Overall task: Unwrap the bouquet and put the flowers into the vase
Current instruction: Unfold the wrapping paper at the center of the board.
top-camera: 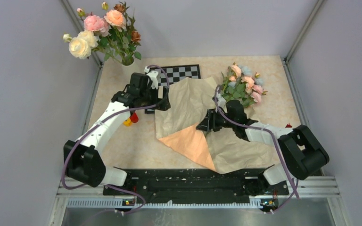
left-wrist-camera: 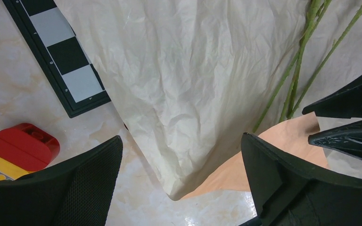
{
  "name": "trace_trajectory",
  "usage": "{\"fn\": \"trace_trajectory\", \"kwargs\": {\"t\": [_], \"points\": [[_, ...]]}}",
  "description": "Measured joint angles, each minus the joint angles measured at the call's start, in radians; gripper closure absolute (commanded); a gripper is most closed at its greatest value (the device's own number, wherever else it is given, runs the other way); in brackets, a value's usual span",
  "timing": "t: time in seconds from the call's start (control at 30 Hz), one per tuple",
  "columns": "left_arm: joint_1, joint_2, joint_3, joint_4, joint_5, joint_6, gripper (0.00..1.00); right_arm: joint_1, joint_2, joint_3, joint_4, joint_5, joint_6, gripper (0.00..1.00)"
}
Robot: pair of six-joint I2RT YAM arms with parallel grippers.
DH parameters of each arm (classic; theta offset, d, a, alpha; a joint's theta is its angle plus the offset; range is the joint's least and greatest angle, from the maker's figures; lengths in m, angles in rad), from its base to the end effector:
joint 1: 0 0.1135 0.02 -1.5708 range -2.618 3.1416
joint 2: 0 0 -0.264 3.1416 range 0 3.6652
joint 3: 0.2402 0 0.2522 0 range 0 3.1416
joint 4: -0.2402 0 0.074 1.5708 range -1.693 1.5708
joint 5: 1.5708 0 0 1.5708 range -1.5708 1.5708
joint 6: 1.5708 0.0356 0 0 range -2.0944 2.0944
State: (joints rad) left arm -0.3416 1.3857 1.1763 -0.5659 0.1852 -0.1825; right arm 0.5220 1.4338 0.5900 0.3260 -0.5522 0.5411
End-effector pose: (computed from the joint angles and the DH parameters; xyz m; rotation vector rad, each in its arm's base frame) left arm 0.2817 -0.1071 0.3045 0.2814 2.3625 -0.4720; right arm 0.2353 0.1569 0.1802 -0.3430 2.2144 1.1914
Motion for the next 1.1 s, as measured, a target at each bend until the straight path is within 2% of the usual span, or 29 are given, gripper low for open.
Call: {"fn": "trace_trajectory", "kwargs": {"t": [0.1,0.33,0.77,1.1], "points": [[0.000,0.000,-0.002,0.001,0.002,0.002,0.01,0.013,0.037,0.014,0.003,0.001,-0.008,0.70],[0.000,0.000,-0.002,0.006,0.019,0.001,0.01,0.049,0.044,0.014,-0.007,0.006,-0.009,1.00],[0.000,0.000,-0.002,0.007,0.034,-0.001,0.01,0.154,-0.165,0.012,-0.097,0.071,-0.046,1.00],[0.000,0.000,-0.002,0.007,0.034,-0.002,0.01,0.334,-0.143,0.012,-0.148,0.150,-0.085,1.00]]}}
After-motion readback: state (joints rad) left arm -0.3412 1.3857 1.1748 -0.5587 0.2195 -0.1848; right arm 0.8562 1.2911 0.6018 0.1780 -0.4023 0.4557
